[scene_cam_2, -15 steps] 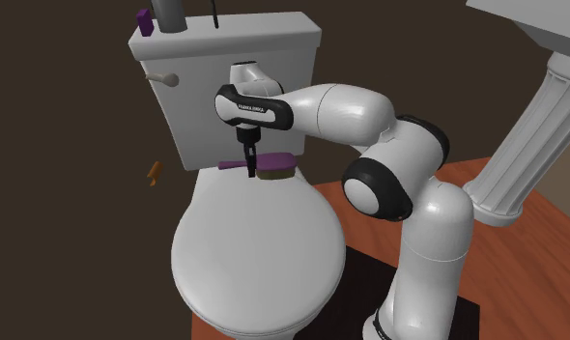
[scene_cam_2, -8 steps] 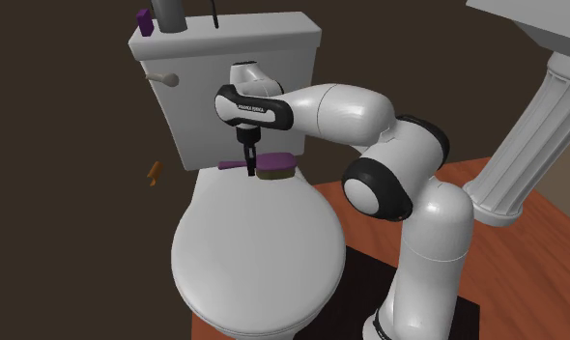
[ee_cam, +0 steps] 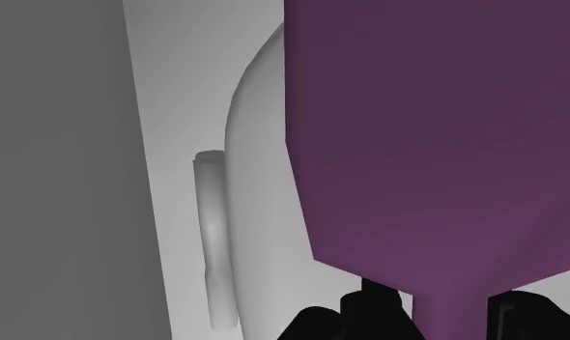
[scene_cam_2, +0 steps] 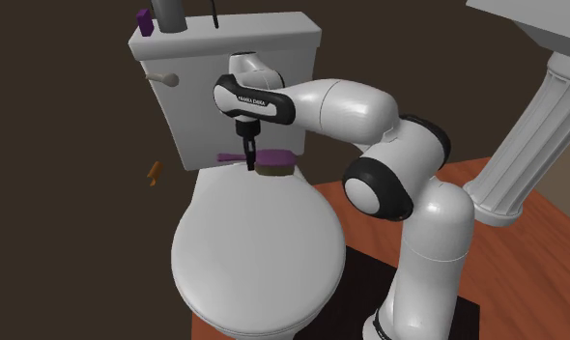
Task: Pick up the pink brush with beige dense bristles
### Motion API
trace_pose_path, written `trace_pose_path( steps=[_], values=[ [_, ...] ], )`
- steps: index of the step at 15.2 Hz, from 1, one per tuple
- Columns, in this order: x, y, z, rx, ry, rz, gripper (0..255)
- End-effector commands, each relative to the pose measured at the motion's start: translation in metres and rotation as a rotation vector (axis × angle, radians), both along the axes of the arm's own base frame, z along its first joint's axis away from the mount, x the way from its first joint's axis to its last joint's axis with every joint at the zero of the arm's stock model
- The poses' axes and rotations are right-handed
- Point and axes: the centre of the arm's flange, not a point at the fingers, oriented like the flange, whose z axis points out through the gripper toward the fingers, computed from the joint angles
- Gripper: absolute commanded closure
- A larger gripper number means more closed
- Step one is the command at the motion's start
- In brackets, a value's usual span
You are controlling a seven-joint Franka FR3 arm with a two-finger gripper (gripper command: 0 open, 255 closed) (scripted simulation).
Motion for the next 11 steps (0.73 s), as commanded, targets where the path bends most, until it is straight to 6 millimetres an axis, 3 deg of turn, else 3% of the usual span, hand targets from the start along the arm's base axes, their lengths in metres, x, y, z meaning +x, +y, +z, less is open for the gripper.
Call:
trace_pose_path(
  steps=[1,9,11],
  values=[
    [0.0,0.0,0.011,0.0,0.0,0.0,255],
    [0.0,0.0,0.053,0.0,0.0,0.0,255],
    [0.0,0.0,0.054,0.0,0.0,0.0,255]
  ],
)
